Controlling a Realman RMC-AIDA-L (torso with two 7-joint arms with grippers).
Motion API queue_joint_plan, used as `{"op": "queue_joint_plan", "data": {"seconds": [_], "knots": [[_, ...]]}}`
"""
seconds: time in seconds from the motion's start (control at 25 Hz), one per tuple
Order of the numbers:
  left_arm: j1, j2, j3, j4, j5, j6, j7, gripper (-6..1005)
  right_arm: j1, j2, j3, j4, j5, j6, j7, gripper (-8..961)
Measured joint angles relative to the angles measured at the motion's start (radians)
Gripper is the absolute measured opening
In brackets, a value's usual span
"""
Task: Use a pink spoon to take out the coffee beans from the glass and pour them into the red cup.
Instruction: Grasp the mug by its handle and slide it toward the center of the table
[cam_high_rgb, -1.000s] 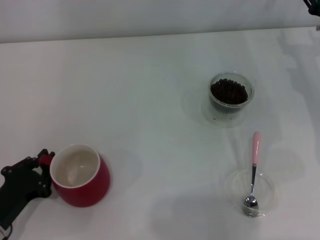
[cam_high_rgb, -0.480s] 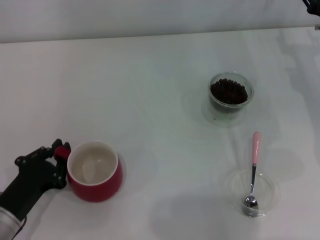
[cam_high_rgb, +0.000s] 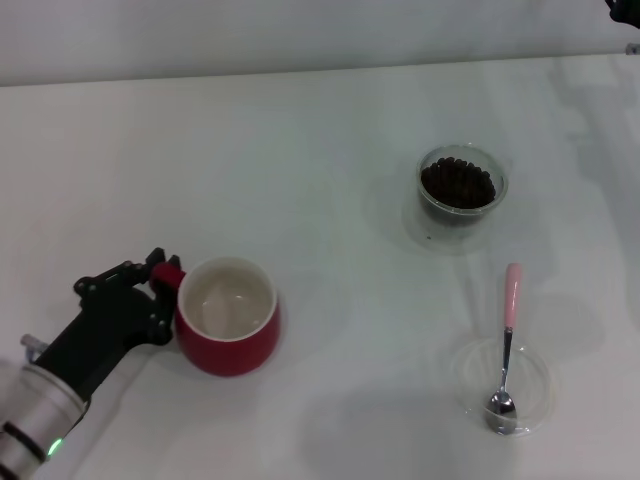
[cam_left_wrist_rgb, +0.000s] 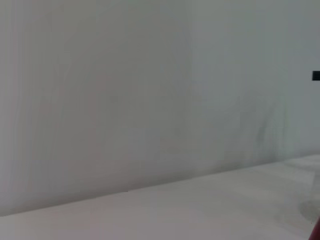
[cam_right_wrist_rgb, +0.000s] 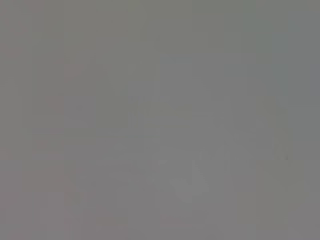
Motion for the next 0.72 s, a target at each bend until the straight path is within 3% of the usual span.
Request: {"op": "queue_joint_plan", "data": {"seconds": [0.72], "knots": [[-0.016,-0.003,0.004,0.058,0.007,-0.080,-0.007,128,-0.011,-0.001,-0.001,0.005,0.001,-0.002,0.000,872]]}}
